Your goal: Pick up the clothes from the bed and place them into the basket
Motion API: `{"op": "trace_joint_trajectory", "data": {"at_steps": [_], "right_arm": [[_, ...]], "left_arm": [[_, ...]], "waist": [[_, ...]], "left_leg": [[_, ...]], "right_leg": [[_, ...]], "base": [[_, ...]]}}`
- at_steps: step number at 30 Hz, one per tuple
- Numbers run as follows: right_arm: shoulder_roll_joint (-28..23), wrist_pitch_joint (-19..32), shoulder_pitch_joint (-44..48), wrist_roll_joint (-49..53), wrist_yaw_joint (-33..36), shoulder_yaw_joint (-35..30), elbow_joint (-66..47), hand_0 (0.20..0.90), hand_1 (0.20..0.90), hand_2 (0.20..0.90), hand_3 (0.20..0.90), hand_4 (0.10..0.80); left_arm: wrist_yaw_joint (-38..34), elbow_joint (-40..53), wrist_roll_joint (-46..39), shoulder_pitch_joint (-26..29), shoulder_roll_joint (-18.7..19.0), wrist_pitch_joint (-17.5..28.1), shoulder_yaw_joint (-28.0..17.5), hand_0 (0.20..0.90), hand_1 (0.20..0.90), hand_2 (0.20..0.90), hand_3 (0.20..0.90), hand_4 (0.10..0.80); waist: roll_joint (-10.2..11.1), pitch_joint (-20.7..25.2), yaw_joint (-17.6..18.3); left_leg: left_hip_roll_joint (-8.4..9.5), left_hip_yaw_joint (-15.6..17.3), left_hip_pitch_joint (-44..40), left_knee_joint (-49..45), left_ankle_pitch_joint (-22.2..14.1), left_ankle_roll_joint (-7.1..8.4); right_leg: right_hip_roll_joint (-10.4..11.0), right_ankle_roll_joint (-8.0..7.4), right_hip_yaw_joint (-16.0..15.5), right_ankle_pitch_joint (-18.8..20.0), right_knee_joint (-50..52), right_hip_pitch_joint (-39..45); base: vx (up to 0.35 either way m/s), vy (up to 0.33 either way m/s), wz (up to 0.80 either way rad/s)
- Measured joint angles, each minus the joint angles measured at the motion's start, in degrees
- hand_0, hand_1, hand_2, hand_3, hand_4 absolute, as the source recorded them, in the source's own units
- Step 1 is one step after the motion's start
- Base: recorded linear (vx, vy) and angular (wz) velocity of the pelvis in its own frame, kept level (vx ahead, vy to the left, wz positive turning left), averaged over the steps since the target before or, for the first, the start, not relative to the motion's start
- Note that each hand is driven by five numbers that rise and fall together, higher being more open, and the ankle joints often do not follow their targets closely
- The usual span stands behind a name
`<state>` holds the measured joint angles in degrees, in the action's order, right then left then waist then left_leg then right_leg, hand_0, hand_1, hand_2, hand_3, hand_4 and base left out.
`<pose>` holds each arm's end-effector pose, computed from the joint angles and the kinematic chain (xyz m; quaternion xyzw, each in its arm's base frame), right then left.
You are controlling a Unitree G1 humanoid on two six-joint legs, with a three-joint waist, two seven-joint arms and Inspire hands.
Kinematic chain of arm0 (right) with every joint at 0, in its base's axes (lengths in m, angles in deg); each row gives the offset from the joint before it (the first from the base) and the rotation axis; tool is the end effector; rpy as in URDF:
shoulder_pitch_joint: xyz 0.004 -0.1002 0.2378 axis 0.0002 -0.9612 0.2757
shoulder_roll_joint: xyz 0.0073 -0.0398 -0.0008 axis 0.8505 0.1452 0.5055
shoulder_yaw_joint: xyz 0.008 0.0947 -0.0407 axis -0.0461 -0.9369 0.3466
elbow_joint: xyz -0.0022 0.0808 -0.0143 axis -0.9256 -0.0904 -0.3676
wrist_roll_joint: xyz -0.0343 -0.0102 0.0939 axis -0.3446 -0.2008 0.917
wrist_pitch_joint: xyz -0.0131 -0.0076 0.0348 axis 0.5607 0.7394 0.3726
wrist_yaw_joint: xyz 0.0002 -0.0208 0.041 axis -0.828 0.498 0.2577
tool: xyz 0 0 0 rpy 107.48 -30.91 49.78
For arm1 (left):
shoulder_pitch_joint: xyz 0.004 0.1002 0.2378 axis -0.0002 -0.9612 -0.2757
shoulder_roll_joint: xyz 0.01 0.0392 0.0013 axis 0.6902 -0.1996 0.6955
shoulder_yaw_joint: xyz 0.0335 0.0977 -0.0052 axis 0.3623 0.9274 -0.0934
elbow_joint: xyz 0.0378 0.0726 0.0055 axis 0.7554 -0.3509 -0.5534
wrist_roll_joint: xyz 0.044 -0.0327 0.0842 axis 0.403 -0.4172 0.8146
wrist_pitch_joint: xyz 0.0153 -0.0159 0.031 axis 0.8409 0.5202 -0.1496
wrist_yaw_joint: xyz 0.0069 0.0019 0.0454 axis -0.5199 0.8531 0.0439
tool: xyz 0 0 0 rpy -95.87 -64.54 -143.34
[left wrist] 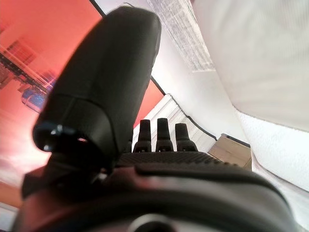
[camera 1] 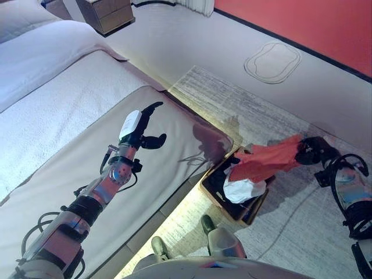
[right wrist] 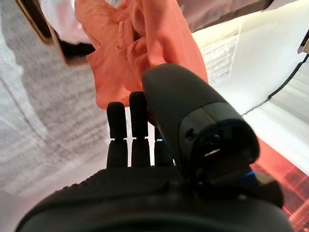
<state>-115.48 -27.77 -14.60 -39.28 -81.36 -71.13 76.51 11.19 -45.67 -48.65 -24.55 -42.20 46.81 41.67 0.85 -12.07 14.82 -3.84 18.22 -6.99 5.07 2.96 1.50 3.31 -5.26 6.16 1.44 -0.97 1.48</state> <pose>0.2215 -0.3501 0.0538 -0.3528 0.2611 -0.1146 0.8912 0.2566 0.1980 0.0438 0.4043 -0.1011 -0.0407 0.9081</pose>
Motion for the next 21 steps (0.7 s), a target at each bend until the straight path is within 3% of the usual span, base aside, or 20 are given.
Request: {"op": "trace_joint_trajectory", "data": {"at_steps": [7,12,13,14,15,21], "right_arm": [[4.2,0.5,-0.8,0.1,0.2,0.0,5.0,0.300,0.300,0.300,0.200,0.100],[6.7,3.8,-0.8,0.1,0.1,0.1,8.8,0.300,0.300,0.300,0.200,0.100],[6.9,4.1,-0.8,0.1,0.1,0.1,9.4,0.335,0.335,0.335,0.241,0.141],[7.1,4.4,-0.7,0.1,0.1,0.2,10.0,0.749,0.749,0.749,0.724,0.624],[7.4,4.6,-0.5,0.0,0.3,0.2,10.8,0.900,0.900,0.900,0.900,0.800],[8.2,4.8,-0.1,0.0,1.7,0.2,16.6,0.900,0.900,0.900,0.900,0.800]], "left_arm": [[-0.1,-1.0,0.0,-0.5,-0.7,0.0,2.1,0.900,0.900,0.900,0.900,0.800],[-0.1,-1.0,0.0,-0.6,-1.0,0.0,2.2,0.900,0.900,0.900,0.900,0.800],[-0.1,-1.0,0.0,-0.6,-1.1,0.0,2.3,0.900,0.900,0.900,0.900,0.800],[-0.1,-1.0,0.0,-0.6,-1.2,0.0,2.5,0.900,0.900,0.900,0.900,0.800],[-0.2,-1.0,0.0,-0.6,-1.2,0.0,3.0,0.900,0.900,0.900,0.900,0.800],[-0.7,-1.0,0.0,-0.6,-1.4,0.0,5.1,0.900,0.900,0.900,0.900,0.800]], "waist": [[-0.6,0.7,-0.5],[-0.7,0.7,-0.8],[-0.7,0.7,-0.9],[-0.7,0.7,-0.9],[-0.7,0.7,-1.0],[-0.9,0.9,-1.7]], "left_leg": [[-0.04,-0.1,0.3,0.0,0.0,-0.01],[0.00,-0.1,0.3,0.0,0.0,-0.01],[-0.01,-0.1,0.3,0.0,0.0,-0.01],[-0.02,-0.1,0.3,0.0,0.0,-0.01],[-0.02,-0.1,0.3,0.0,0.0,-0.01],[-0.02,-0.1,0.3,0.0,0.0,-0.01]], "right_leg": [[0.0,0.01,-0.3,0.0,0.0,-0.2],[0.1,0.01,-0.2,0.0,0.0,-0.2],[0.1,0.01,-0.3,0.0,0.0,-0.2],[0.0,0.01,-0.3,0.0,0.0,-0.2],[0.0,0.00,-0.3,0.0,0.0,-0.2],[0.0,0.00,-0.3,0.0,-0.1,-0.2]], "base": [[0.000,-0.006,0.01],[0.000,0.000,0.00],[0.000,0.000,0.00],[0.000,0.000,0.00],[0.000,0.000,0.00],[0.005,-0.001,0.00]]}}
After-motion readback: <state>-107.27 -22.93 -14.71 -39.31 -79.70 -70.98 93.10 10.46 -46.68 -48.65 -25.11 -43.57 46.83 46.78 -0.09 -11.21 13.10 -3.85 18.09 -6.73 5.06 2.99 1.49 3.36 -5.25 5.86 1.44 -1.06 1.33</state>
